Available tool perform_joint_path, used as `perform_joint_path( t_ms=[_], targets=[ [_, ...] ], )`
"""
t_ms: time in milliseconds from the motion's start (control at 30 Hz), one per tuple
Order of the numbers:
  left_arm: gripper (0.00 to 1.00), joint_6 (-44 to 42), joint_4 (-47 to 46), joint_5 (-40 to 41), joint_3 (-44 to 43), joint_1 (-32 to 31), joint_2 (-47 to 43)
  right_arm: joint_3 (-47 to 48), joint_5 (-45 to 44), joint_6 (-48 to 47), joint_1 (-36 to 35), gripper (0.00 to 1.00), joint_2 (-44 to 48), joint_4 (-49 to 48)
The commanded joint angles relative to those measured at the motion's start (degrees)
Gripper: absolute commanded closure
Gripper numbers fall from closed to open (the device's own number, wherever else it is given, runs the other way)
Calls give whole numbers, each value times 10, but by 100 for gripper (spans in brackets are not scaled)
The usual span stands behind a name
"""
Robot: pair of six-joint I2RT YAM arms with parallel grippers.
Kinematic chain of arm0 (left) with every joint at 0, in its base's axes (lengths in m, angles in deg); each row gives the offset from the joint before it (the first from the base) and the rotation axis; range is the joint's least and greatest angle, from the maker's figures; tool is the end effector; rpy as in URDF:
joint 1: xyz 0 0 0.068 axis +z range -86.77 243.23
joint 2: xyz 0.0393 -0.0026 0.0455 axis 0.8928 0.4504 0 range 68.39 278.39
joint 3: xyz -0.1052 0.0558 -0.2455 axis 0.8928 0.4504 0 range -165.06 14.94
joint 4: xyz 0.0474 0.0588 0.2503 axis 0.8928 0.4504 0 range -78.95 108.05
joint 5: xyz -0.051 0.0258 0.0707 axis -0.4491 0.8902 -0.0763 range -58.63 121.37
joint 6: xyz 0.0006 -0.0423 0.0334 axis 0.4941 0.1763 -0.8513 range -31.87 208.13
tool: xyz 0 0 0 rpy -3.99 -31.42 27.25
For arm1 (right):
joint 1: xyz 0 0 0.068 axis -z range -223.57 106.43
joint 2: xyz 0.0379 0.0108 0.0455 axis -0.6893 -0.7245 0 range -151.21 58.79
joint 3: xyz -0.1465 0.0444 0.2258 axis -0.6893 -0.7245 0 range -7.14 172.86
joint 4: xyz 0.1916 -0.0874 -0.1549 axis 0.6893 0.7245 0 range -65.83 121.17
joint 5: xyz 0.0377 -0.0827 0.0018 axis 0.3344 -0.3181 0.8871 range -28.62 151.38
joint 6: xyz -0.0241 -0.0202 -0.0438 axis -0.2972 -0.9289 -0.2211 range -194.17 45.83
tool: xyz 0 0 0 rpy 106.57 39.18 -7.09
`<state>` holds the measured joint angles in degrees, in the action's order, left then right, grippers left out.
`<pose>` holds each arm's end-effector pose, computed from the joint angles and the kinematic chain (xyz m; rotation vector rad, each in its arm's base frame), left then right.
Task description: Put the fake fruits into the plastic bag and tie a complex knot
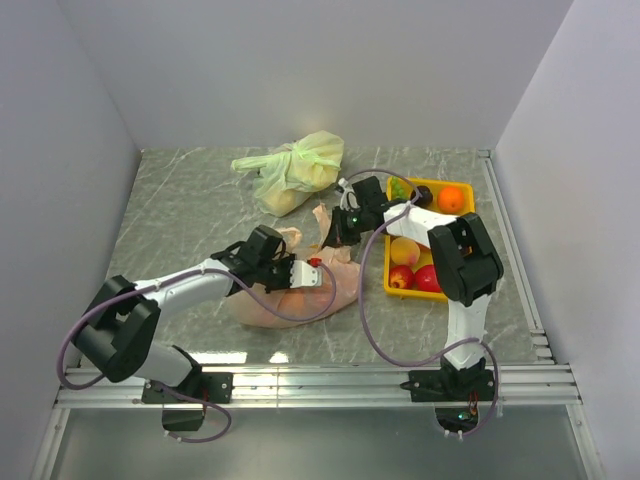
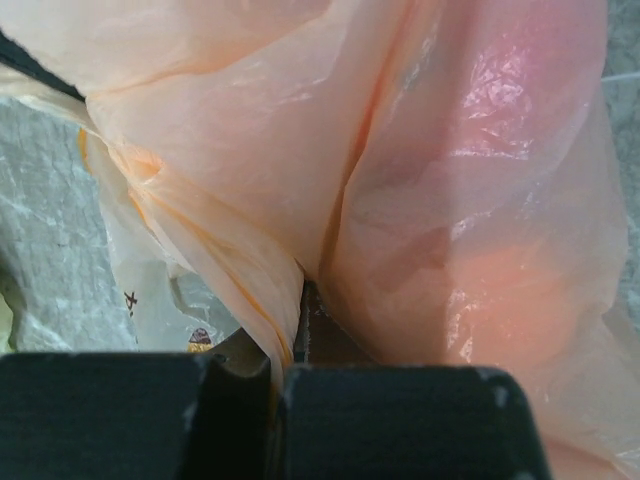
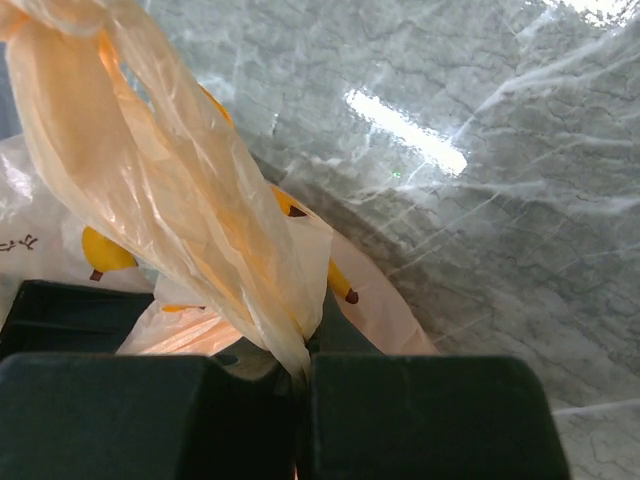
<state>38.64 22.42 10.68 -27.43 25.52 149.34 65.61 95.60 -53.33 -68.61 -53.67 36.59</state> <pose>0.2110 -0.1790 0.1862 1.7643 1.6221 -0.3448 0.3641 0.1921 0.1655 -0.3638 2.5471 1.0675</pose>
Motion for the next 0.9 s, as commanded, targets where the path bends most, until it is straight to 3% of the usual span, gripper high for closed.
perform_joint_path(
  t_ms=[0, 133, 233, 267, 333, 367, 567, 733, 800, 867],
  targets=[
    [100, -36, 121, -61, -17, -15, 8, 31, -174, -54, 28, 100, -27, -12],
    [98, -38, 148, -51, -41, -22, 24, 52, -193, -65, 26, 100, -38, 15],
    [80, -10, 157, -49, -76, -22, 13, 48, -178, -76, 26, 100, -19, 10],
    [67, 22, 156, -49, -88, -23, -1, 46, -160, -80, 25, 100, -2, 2],
    [52, 60, 160, -48, -137, -22, -15, 35, -142, -85, 23, 100, 15, -9],
    [38, 93, 168, -50, -155, -23, -20, 32, -110, -93, 22, 100, 22, -17],
    [1, 220, 204, -83, -275, -22, -83, 35, -107, -133, -5, 100, 45, 5],
    [1, 365, 162, -67, -323, -21, -147, 28, -109, -132, -6, 100, 42, 7],
    [1, 422, 140, -19, -316, -19, -179, 27, -108, -136, -6, 100, 43, 7],
    [1, 461, 138, -8, -316, 18, -195, 27, -105, -140, -6, 100, 44, 11]
  ],
)
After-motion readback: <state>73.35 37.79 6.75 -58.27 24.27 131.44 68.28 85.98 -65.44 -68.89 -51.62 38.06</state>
